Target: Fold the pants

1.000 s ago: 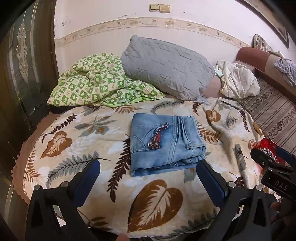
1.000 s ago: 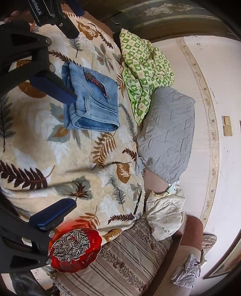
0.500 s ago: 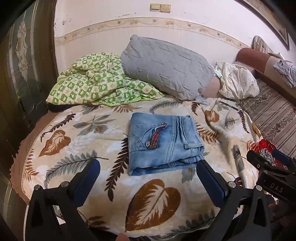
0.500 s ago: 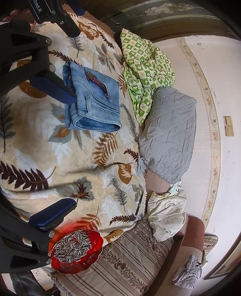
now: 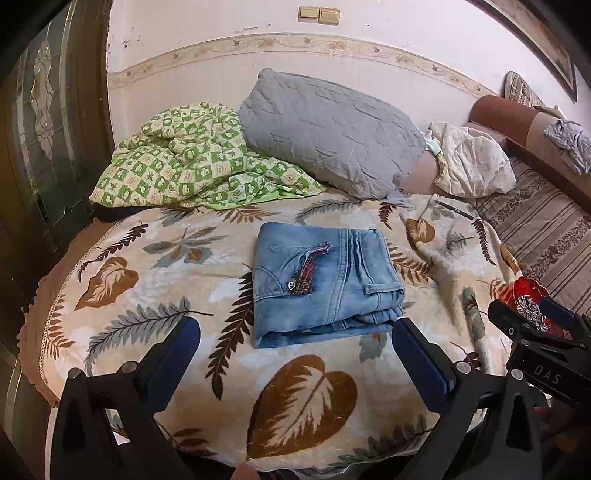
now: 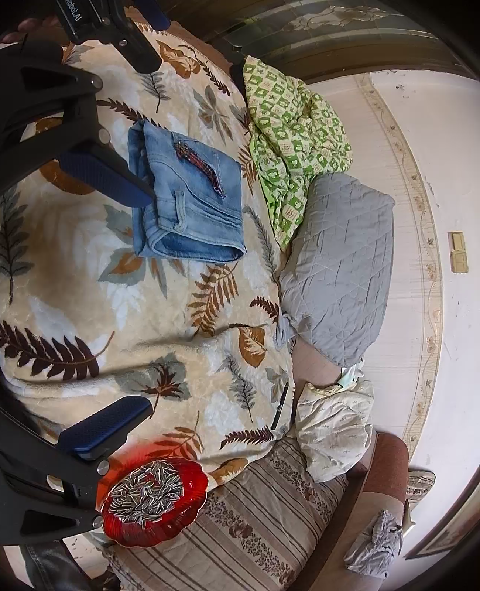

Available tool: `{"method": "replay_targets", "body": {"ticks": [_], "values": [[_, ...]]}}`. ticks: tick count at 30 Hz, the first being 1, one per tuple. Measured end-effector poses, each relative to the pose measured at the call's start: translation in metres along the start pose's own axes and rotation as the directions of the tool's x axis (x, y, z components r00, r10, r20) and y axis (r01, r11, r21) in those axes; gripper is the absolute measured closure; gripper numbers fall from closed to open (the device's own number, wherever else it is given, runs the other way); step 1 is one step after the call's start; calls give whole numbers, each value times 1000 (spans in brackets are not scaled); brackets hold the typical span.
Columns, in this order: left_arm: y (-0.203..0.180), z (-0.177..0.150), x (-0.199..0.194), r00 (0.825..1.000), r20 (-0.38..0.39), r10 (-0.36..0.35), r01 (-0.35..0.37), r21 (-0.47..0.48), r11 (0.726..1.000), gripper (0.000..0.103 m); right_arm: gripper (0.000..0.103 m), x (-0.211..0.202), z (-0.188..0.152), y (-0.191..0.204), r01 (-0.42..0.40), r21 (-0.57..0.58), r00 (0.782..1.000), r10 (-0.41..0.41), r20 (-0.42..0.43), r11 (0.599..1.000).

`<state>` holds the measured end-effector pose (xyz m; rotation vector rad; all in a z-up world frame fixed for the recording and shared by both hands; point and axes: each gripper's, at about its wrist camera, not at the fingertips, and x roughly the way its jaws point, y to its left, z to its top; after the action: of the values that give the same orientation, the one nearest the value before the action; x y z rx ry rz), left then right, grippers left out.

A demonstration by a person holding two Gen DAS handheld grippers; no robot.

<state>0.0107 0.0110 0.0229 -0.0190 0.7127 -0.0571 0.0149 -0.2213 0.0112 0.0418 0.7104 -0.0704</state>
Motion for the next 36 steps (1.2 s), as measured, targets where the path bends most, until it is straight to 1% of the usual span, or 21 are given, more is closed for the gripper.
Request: {"method": "replay_targets", "body": {"ticks": [36], "values": [[-3,0,-2,1000,2,-1,1,-8,1000,0,0,3,-3,0,-1,1,1000,1,-6,1000]]}}
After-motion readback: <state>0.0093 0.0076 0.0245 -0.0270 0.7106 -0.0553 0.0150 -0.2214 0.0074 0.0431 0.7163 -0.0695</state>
